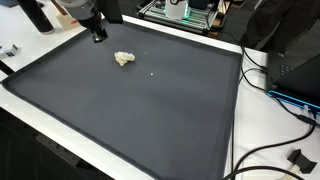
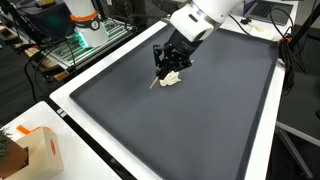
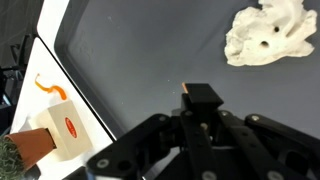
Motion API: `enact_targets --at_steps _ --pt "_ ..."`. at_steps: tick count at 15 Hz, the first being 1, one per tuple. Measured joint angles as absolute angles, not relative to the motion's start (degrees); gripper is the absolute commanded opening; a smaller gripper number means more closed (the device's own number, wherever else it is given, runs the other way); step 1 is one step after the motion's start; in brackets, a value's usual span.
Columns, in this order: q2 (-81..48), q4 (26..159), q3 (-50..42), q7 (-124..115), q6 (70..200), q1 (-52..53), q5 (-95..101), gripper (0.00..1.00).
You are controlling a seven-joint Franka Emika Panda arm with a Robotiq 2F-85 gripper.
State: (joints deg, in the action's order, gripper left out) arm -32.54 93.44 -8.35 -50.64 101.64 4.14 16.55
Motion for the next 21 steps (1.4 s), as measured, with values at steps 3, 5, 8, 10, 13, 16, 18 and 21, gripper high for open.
enact_targets --at_steps 3,5,8,10,13,16,18,21 --pt "-34.6 91.9 -8.4 -52.1 99.5 4.5 17.2 0.03" --pt "-35.7 90.9 -8.4 -52.8 98.3 4.7 17.3 0.03" --pt "-37.2 89.6 -8.5 -52.9 96.6 4.9 17.3 0.03" --pt "-38.0 88.8 -8.5 -52.9 95.6 4.9 17.3 0.03" --pt "-39.1 87.7 -8.5 -52.7 94.4 5.0 17.3 0.03" --pt "-40.2 86.6 -8.5 -52.0 93.3 5.2 17.3 0.03" --pt "-40.9 85.8 -8.5 -51.1 92.4 5.4 17.3 0.03" --pt "-41.9 84.9 -8.5 -49.5 91.7 5.6 17.3 0.03"
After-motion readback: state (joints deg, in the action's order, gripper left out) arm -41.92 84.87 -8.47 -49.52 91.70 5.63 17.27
